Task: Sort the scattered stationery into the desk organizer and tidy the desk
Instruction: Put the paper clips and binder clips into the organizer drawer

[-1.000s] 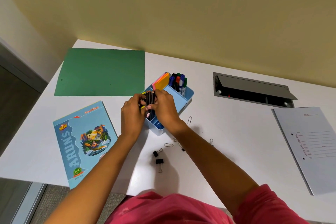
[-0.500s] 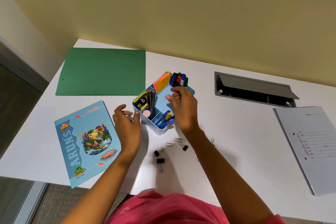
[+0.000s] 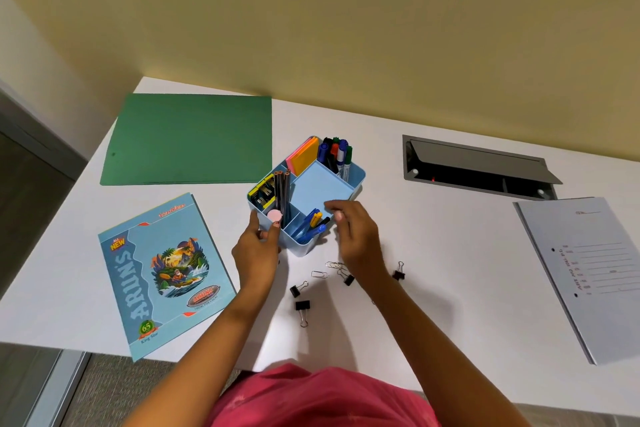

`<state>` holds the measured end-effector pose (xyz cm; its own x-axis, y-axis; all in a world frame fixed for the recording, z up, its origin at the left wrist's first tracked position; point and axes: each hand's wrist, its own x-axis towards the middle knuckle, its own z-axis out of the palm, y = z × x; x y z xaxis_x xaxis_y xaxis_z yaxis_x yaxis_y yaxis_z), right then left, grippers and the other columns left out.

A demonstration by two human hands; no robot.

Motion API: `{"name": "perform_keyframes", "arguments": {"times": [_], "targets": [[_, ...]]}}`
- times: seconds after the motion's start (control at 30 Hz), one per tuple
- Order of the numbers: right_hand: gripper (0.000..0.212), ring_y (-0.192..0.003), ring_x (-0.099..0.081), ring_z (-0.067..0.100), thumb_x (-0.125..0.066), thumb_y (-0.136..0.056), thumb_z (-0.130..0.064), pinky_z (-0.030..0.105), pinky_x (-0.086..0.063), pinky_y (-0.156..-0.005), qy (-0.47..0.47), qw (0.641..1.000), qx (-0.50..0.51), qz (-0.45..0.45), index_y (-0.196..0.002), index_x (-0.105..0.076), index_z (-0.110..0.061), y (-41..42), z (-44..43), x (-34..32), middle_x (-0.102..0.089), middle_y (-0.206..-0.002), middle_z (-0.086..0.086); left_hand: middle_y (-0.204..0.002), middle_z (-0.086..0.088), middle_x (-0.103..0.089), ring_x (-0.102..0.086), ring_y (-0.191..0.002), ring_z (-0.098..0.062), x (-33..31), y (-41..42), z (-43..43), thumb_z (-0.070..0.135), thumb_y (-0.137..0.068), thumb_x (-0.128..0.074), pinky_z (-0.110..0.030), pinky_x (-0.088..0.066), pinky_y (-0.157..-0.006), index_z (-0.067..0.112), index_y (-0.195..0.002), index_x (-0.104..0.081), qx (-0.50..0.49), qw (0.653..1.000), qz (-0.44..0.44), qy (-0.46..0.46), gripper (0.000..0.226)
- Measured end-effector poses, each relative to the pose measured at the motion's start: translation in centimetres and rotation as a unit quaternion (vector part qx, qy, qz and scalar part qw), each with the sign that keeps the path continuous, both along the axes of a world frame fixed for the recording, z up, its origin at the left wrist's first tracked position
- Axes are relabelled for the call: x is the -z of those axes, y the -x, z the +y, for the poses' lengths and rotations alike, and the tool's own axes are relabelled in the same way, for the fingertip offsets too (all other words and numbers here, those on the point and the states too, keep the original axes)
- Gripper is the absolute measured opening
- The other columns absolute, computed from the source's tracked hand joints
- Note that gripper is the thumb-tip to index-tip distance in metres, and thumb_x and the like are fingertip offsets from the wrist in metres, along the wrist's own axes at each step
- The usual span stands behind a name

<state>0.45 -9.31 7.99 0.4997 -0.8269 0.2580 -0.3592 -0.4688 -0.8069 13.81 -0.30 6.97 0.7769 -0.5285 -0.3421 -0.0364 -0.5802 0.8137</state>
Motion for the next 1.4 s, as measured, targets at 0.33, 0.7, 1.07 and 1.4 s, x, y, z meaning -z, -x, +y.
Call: {"name": "perform_keyframes", "arguments": {"times": [0.33,0.7,1.07,1.4], "targets": [[0.032,-0.093,-0.056,0.018,-0.062,-0.079,-0.021,0.039,-0.052,-0.081,-0.069,0.993,-0.074,0.064,-0.108,-0.060,-0.009,-2.0,2.9,-0.2,-0.059,-0.103,0.005,-0.096,-0.013,-0.068,-0.067,-0.077,-0.029,-0.1,-0.4,-0.1,0.026,-0.096,-0.054,-0.043,-0.057,-0.078,0.013,-0.142,-0.043,0.000,1.000,0.024,0.021,0.049],[0.034,-0.106,-0.048,0.023,-0.071,-0.082,-0.013,0.032,-0.043,-0.083,-0.025,0.967,-0.100,0.232,-0.114,-0.058,-0.010,-4.7,2.4,-0.7,-0.058,-0.113,0.010,-0.090,-0.010,-0.067,-0.061,-0.063,-0.020,-0.1,-0.6,0.1,0.023,-0.096,-0.052,-0.032,-0.054,-0.061,0.012,-0.140,-0.043,0.018,0.999,0.031,0.025,0.046],[0.059,-0.109,-0.049,0.017,-0.078,-0.074,-0.031,0.024,-0.043,-0.091,-0.006,0.992,-0.093,0.090,-0.124,-0.054,-0.009,-2.4,2.0,-1.8,-0.053,-0.119,0.006,-0.093,-0.005,-0.066,-0.065,-0.074,-0.021,0.2,0.0,0.8,0.035,-0.095,-0.053,-0.028,-0.051,-0.055,0.018,-0.141,-0.042,-0.028,0.995,0.082,0.045,0.049],[0.029,-0.092,-0.056,0.017,-0.066,-0.087,-0.011,-0.001,-0.042,-0.071,-0.001,0.995,0.083,0.058,-0.113,-0.060,-0.001,2.0,0.5,-0.9,-0.060,-0.111,0.016,-0.093,-0.012,-0.069,-0.067,-0.078,-0.034,-0.1,-0.8,-0.5,0.021,-0.092,-0.058,-0.029,-0.054,-0.060,0.009,-0.123,-0.058,-0.016,0.998,0.035,0.045,0.033]]}}
